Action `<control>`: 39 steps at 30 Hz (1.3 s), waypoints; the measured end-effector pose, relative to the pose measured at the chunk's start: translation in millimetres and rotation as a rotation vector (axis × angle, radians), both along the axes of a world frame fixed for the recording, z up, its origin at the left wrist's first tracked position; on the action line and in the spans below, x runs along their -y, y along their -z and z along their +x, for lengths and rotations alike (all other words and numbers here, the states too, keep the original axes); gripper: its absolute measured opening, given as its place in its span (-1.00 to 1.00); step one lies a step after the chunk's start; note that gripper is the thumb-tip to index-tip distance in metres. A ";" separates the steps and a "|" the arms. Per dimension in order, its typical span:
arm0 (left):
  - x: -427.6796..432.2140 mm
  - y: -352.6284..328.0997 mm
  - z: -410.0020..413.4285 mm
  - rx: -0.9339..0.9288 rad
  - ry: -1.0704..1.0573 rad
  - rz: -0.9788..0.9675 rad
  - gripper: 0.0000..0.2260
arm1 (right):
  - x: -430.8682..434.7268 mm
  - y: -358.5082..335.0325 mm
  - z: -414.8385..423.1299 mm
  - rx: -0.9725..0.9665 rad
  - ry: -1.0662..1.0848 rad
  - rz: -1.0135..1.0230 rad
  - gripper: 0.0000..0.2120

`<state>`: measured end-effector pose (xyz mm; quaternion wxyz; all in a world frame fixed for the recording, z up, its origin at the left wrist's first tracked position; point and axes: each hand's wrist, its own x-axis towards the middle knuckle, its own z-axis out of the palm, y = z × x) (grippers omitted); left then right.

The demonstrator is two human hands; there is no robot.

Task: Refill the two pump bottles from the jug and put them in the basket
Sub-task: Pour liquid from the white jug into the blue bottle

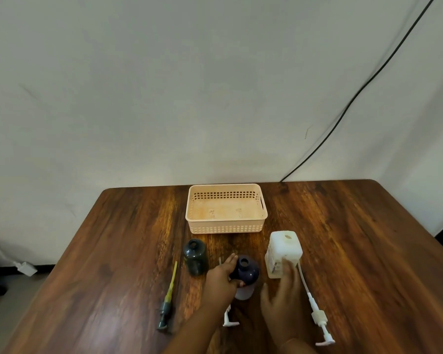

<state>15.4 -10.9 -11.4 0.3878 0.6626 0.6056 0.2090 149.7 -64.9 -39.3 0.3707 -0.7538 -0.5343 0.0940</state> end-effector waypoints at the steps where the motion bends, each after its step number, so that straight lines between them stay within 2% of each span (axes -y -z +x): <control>1: -1.5 -0.5 -0.1 -0.002 0.003 0.004 -0.39 | -5.1 -0.9 2.4 -0.016 0.068 0.042 -0.23; 4: -5.1 -1.7 -0.8 0.001 0.004 -0.003 -0.41 | -25.3 -4.3 12.1 -0.114 0.197 0.067 -0.06; 8: -9.6 -2.8 -1.1 -0.030 0.028 -0.008 -0.42 | -46.8 -6.1 23.9 -0.299 0.180 0.011 0.06; 10: -10.0 -2.9 -1.1 -0.045 0.034 -0.013 -0.42 | -51.3 -1.5 28.5 -0.397 0.163 0.005 0.02; 15: -12.6 -4.2 0.8 -0.063 0.022 -0.045 -0.40 | -51.3 3.1 41.0 -0.433 0.213 -0.017 -0.30; 26: -17.6 -7.4 2.2 -0.132 0.043 -0.041 -0.40 | -16.8 7.7 38.1 -0.480 0.214 0.021 -0.31; 31: -18.6 -8.0 1.8 -0.150 0.049 -0.060 -0.39 | -15.3 -3.4 33.2 -0.415 0.180 -0.011 -0.29; 39: -18.6 -8.2 3.8 -0.187 0.047 -0.076 -0.42 | -12.3 -16.0 33.2 0.035 -0.062 0.120 -0.31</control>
